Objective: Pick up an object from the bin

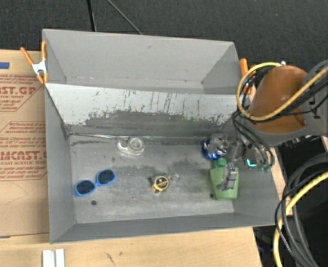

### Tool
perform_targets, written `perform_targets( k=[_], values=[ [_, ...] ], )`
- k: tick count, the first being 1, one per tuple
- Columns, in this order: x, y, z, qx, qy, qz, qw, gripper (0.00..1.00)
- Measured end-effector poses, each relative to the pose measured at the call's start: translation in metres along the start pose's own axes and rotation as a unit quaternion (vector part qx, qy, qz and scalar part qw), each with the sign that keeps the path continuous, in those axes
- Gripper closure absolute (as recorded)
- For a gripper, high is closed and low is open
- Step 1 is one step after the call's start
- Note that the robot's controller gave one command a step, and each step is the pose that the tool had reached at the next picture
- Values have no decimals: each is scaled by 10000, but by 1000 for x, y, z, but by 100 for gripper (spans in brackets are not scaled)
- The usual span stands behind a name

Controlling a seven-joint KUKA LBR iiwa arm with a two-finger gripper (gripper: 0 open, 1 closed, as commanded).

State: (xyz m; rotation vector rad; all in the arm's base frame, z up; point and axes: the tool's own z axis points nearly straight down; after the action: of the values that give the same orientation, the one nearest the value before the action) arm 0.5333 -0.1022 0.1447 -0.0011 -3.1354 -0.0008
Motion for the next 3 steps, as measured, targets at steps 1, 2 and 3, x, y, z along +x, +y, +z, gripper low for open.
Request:
perform_targets(
  k=[1, 2, 3],
  values=[
    [32, -50, 44, 0, -22, -431, 9991, 0],
    [26, -50, 72, -6, -80, -217, 9997, 0],
    [25, -51, 71, 4, -89, -218, 9997, 100]
  ],
)
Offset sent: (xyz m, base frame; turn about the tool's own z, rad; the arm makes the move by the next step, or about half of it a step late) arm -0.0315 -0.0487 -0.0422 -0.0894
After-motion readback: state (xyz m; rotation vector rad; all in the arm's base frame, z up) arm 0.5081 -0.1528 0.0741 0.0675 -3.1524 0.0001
